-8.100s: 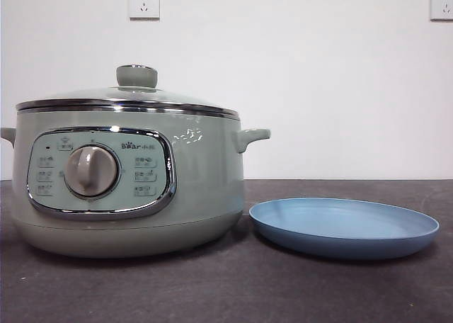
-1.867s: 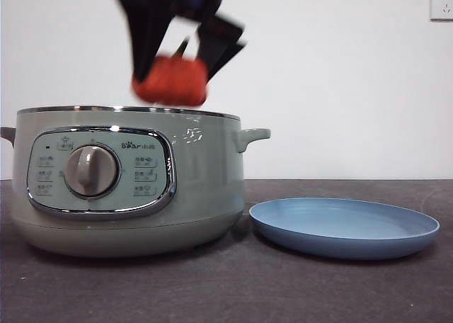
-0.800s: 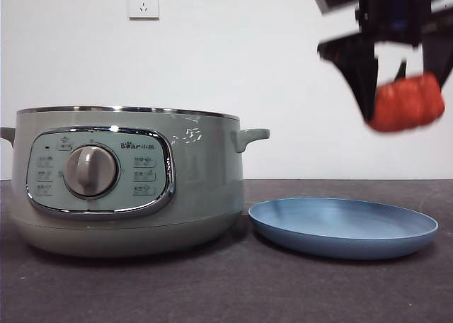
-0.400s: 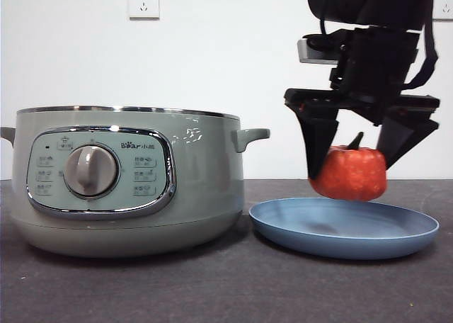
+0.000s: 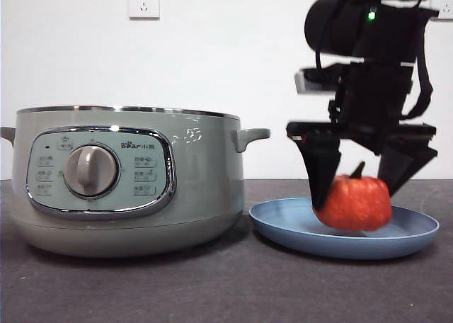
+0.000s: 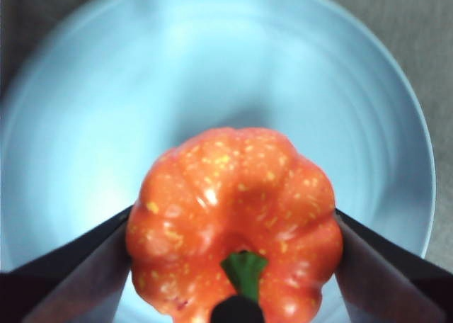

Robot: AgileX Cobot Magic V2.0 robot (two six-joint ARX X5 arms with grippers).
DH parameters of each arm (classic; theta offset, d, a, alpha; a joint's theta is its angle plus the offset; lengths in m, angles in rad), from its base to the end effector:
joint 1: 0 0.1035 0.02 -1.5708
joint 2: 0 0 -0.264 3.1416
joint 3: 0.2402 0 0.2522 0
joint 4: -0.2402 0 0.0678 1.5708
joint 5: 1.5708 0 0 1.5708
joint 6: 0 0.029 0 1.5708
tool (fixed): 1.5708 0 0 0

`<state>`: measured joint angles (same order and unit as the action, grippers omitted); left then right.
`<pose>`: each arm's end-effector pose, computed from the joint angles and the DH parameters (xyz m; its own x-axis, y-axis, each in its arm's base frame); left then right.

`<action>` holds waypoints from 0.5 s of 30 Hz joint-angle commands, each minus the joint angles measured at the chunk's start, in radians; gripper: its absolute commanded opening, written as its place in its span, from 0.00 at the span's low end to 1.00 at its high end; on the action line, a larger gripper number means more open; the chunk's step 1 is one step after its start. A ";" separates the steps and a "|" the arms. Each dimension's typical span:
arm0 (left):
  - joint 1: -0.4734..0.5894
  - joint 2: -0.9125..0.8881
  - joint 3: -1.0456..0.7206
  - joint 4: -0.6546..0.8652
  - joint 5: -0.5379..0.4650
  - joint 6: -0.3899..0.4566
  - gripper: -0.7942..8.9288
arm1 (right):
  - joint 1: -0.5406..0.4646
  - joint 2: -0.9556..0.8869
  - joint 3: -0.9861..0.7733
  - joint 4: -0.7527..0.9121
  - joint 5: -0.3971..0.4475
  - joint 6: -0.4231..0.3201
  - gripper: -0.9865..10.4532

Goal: Take the pumpkin out from the steamer,put the pumpkin in the blue plate,close the lid

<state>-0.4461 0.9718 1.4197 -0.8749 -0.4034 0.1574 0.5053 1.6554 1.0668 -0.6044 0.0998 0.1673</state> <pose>0.1420 -0.0553 0.4426 0.9246 -0.0071 -0.3809 0.1321 0.9437 0.3032 0.2770 0.1500 0.1906 0.3694 0.0905 -0.9249 -0.3078 0.9510 -0.0299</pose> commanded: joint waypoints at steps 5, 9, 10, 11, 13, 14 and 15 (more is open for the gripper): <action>0.000 -0.012 0.015 0.051 -0.006 0.013 0.07 | -0.002 0.035 -0.011 0.004 -0.023 -0.006 0.32; 0.000 -0.012 0.015 0.051 -0.006 0.013 0.07 | -0.002 0.035 -0.011 0.001 -0.023 -0.003 0.42; 0.000 -0.012 0.015 0.051 -0.006 0.012 0.07 | -0.002 0.035 -0.011 -0.001 -0.023 -0.003 0.46; 0.000 -0.012 0.015 0.051 -0.006 0.012 0.07 | -0.002 0.035 -0.011 -0.003 -0.023 -0.003 0.50; 0.000 -0.012 0.015 0.051 -0.006 0.012 0.07 | -0.002 0.035 -0.011 -0.003 -0.023 -0.002 0.55; 0.000 -0.012 0.015 0.050 -0.006 0.012 0.07 | -0.002 0.035 -0.011 -0.003 -0.023 -0.002 0.56; 0.000 -0.012 0.015 0.050 -0.006 0.012 0.07 | -0.002 0.035 -0.011 -0.003 -0.022 -0.002 0.56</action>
<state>-0.4461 0.9718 1.4197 -0.8734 -0.4042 0.1574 0.5034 1.6791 1.0653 -0.6067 0.0784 0.1646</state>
